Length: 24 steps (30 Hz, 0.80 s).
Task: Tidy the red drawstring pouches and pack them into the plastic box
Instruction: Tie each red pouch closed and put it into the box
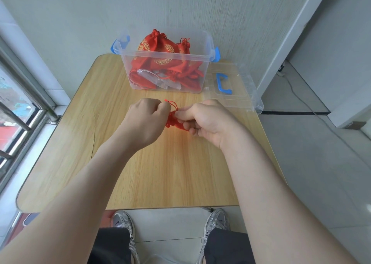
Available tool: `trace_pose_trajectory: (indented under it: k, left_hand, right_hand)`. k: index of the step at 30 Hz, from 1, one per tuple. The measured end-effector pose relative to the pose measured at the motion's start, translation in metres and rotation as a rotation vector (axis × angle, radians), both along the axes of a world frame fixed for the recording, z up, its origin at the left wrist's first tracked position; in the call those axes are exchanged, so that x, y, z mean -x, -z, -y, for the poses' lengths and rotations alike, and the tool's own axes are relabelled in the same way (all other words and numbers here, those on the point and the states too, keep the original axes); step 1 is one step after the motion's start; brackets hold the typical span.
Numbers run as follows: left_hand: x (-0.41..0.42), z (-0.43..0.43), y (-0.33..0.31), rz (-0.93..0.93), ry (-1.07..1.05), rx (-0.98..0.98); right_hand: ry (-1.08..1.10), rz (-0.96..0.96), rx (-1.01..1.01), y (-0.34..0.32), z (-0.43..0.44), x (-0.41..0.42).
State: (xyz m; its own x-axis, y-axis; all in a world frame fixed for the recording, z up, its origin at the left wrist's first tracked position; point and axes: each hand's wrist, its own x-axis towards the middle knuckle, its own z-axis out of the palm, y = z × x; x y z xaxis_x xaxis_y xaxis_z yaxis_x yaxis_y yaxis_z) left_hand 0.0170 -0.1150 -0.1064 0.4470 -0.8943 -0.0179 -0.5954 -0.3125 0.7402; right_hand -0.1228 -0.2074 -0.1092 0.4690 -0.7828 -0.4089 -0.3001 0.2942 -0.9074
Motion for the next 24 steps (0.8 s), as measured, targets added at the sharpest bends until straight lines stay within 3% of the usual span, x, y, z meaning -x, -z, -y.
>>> trace_pose_trajectory:
  k: [10,16,21,24]
  left_hand:
    - [0.004,0.004,0.011,-0.016,0.007,-0.010]
    - [0.003,0.006,0.017,0.089,0.118,0.047]
    - [-0.007,0.005,0.017,0.186,0.055,0.099]
    - [-0.005,0.004,0.015,0.024,0.037,0.100]
  right_hand:
    - [0.006,-0.079,0.032,0.000,-0.004,0.000]
    - [-0.124,0.019,0.006,0.002,-0.006,0.004]
    - [-0.067,0.055,-0.038,0.000,-0.006,0.003]
    - [-0.044,0.042,-0.038,0.000,-0.005,0.000]
